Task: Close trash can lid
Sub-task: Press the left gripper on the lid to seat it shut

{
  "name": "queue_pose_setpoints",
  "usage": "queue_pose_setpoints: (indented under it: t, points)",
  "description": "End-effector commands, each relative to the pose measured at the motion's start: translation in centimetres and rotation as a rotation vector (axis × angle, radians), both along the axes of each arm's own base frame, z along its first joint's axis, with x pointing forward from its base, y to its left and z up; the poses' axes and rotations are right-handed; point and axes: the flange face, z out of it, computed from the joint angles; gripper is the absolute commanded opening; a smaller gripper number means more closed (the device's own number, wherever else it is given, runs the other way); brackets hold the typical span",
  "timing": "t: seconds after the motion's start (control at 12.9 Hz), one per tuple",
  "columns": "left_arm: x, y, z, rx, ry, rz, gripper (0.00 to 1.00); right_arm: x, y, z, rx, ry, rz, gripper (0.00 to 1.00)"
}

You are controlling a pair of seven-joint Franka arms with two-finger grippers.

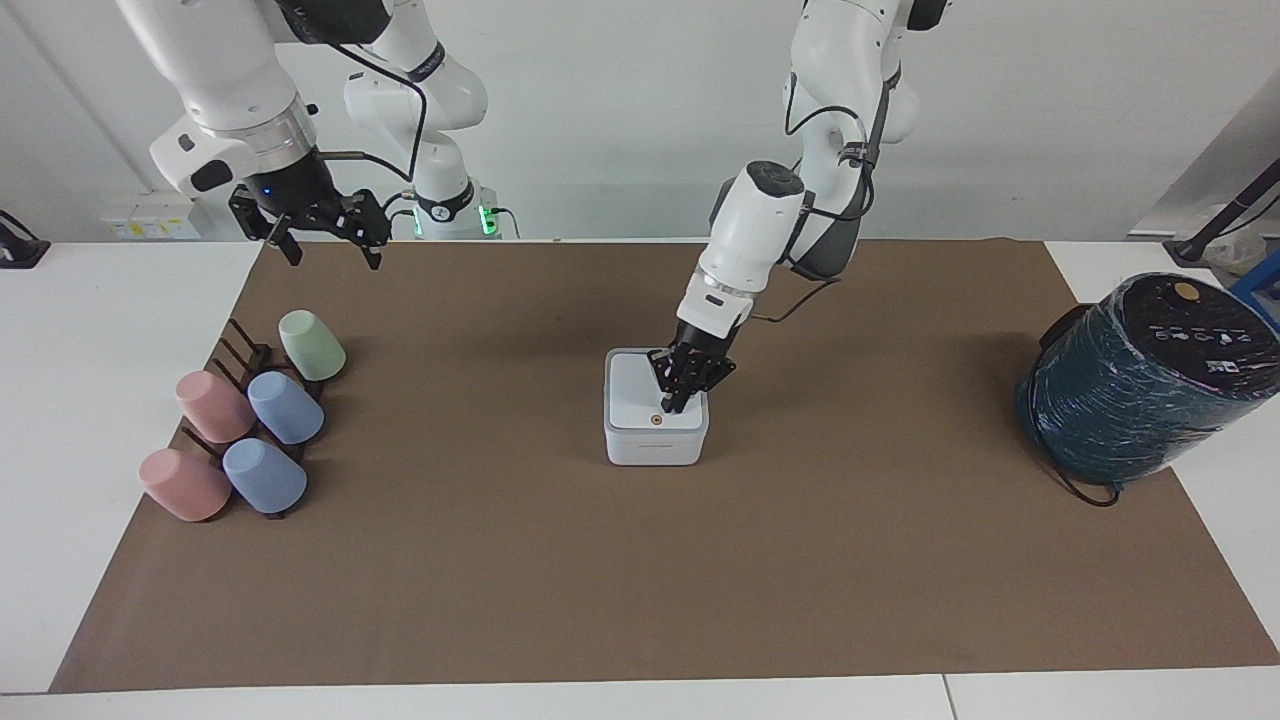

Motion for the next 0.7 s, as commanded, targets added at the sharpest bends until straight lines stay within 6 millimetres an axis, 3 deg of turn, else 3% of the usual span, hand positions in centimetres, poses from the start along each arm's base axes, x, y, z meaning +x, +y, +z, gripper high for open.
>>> queue_pose_setpoints:
  t: [0.0, 0.16, 0.62]
  points:
    - [-1.4, -2.4, -4.1, 0.058, 0.073, -0.053, 0.08, -0.7, -0.2, 0.0, 0.001, -0.005, -0.005, 1.00]
    - [-0.9, -2.9, -2.8, 0.041, 0.051, -0.053, 0.03, -0.7, -0.2, 0.0, 0.001, -0.005, -0.005, 1.00]
    - [0.0, -3.0, -2.5, 0.034, 0.043, -0.044, 0.02, -0.7, -0.2, 0.0, 0.002, -0.005, -0.003, 1.00]
